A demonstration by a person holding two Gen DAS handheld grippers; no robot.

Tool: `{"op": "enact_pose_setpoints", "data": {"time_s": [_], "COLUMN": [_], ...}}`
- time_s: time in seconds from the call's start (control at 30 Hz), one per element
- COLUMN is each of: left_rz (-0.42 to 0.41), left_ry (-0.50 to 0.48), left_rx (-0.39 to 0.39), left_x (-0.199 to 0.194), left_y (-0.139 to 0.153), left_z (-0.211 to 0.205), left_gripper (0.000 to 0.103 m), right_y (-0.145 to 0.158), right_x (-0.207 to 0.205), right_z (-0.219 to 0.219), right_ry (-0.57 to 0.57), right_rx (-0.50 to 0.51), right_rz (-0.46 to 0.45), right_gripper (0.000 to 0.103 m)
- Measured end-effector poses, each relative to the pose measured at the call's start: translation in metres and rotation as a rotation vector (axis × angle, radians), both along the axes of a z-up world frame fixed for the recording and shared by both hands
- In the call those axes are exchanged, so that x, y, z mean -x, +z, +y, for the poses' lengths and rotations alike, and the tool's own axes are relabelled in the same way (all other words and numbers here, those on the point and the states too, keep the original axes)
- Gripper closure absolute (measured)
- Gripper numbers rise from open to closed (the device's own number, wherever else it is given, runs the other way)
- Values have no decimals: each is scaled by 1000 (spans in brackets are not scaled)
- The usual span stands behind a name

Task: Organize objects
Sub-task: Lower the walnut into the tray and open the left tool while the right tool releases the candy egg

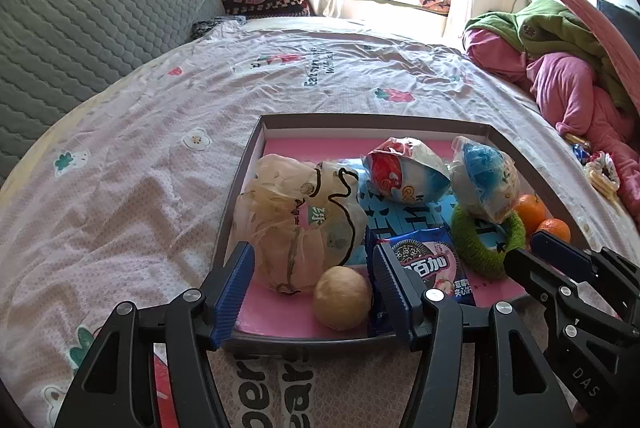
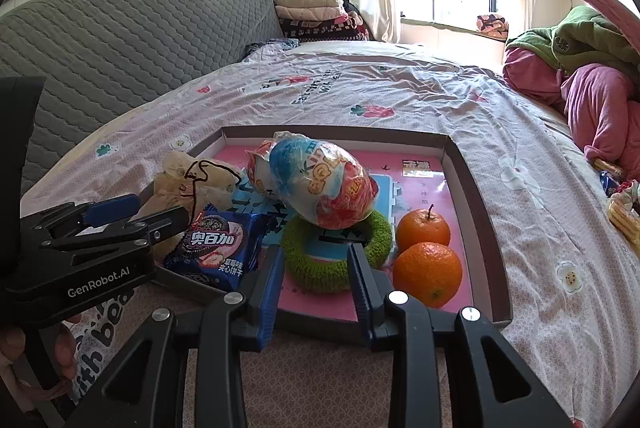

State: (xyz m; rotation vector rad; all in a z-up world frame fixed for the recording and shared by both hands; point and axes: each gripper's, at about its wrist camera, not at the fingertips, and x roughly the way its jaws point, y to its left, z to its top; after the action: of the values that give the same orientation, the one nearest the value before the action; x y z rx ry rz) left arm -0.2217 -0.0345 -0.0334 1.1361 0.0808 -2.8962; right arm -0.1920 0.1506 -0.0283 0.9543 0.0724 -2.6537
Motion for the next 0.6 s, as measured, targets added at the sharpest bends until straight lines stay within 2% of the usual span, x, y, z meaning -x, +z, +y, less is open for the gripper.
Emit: {"op": "enact_pose_setpoints", "data": {"time_s": [0.2,0.3,0.6], "left_rz": [4,6,12], "left_ry": [5,6,3], "left_rx": [6,8,19], "left_x": [-2,-3,-4], "left_y": [5,7,14], "left_z": [1,2,5], "left_gripper": [38,34,33], "right_y": [2,3,5], "right_x": [-2,-3,-4], "right_z": [0,0,1], "right_ry": [-3,-3,-7], "right_rx": [1,1,1], "right_rz": [4,6,9], "right_gripper": [66,65,64]}}
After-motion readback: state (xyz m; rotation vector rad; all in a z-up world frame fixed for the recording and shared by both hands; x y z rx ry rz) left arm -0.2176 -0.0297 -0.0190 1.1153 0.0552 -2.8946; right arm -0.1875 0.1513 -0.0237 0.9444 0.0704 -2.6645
